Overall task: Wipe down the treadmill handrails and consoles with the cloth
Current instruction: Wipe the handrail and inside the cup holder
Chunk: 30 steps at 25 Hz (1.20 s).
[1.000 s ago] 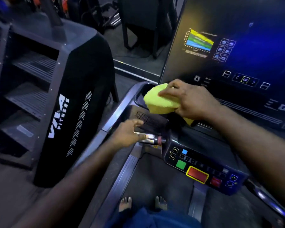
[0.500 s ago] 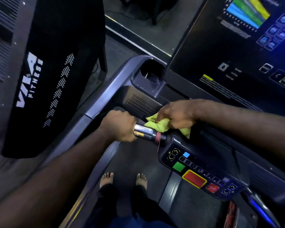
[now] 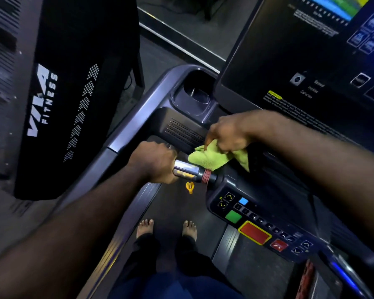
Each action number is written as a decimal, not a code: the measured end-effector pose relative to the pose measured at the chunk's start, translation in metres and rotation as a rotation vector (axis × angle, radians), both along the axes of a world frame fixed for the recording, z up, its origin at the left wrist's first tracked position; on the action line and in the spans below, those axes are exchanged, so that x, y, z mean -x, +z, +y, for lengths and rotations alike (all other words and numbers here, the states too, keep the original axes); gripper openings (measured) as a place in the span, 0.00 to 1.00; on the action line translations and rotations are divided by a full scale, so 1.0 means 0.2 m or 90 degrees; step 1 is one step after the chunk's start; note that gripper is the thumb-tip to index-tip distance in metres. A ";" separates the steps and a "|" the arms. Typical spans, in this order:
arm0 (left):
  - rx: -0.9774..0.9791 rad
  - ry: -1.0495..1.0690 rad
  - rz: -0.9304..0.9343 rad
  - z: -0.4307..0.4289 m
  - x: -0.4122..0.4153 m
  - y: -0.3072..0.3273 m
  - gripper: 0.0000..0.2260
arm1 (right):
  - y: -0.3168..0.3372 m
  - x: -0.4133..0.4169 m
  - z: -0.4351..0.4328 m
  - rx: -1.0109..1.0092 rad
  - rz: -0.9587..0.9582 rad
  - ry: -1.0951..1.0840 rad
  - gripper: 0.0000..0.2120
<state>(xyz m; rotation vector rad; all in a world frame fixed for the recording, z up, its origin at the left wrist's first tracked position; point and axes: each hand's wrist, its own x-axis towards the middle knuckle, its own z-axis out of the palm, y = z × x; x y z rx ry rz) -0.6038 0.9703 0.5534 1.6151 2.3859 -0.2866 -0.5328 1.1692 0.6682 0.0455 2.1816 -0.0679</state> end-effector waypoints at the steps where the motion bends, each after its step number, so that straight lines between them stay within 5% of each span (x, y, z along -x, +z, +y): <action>1: -0.004 0.002 0.002 0.00 0.00 0.00 0.22 | -0.03 -0.02 -0.03 -0.011 0.023 -0.016 0.25; 6: 0.010 0.020 -0.013 0.00 0.00 0.02 0.26 | -0.08 0.06 -0.13 -0.015 -0.055 0.007 0.16; 25: -0.038 0.018 -0.086 -0.01 0.03 0.03 0.25 | -0.09 0.05 -0.27 -0.051 0.033 -0.204 0.23; 27: -0.091 -0.053 -0.076 -0.08 0.05 0.03 0.27 | 0.02 0.01 -0.21 -0.044 0.097 -0.291 0.25; 30: -0.243 -0.071 0.021 -0.26 0.20 0.05 0.45 | 0.16 -0.11 -0.16 -0.008 0.349 -0.476 0.18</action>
